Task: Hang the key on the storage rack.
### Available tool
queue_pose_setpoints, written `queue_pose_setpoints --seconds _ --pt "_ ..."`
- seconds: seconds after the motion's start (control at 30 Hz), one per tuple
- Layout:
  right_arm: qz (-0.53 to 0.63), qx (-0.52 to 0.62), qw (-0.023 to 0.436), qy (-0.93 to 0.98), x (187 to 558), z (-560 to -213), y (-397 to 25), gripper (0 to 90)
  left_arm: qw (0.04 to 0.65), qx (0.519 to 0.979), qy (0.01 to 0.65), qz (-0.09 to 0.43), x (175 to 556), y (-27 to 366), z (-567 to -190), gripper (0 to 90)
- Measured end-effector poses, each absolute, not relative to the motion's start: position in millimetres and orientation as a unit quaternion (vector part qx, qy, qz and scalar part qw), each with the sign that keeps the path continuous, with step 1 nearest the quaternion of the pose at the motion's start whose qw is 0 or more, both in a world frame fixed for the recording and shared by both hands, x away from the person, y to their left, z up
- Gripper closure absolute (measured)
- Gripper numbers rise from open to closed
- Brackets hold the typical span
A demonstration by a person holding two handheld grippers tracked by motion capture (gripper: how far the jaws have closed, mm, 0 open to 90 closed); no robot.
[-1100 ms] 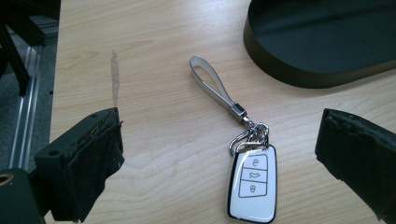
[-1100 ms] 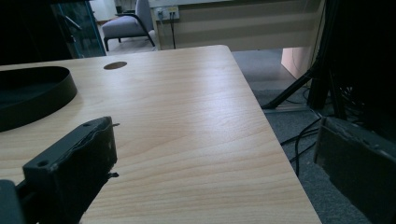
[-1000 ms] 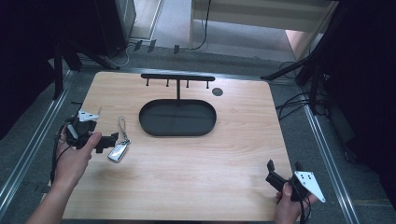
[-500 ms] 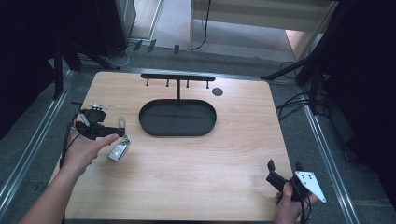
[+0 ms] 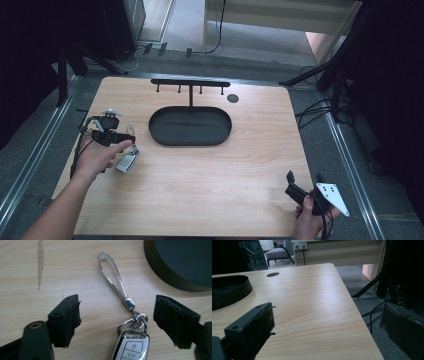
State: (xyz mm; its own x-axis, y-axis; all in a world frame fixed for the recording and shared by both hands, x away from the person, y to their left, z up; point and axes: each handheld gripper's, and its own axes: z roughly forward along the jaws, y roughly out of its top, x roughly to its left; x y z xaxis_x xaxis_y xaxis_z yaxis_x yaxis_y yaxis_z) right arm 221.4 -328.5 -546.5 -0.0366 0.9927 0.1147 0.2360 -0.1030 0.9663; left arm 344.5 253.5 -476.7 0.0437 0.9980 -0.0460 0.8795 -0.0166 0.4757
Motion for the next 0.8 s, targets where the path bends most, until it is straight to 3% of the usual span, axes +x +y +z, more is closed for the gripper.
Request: queue_pose_setpoints --seconds 0.2,0.5,0.8 --pt "0.478 0.570 0.397 0.538 221.6 -546.5 -329.5 0.0 0.181 0.684 0.698 0.109 357.8 249.3 -484.6 42.6" --pt "0.479 0.574 0.392 0.536 221.5 -546.4 -329.7 0.0 0.154 0.674 0.720 0.066 372.2 245.1 -494.5 62.2" --pt "0.478 0.575 0.392 0.536 222.0 -546.3 -330.3 0.0 0.140 0.677 0.721 0.056 377.0 238.8 -499.6 75.6"
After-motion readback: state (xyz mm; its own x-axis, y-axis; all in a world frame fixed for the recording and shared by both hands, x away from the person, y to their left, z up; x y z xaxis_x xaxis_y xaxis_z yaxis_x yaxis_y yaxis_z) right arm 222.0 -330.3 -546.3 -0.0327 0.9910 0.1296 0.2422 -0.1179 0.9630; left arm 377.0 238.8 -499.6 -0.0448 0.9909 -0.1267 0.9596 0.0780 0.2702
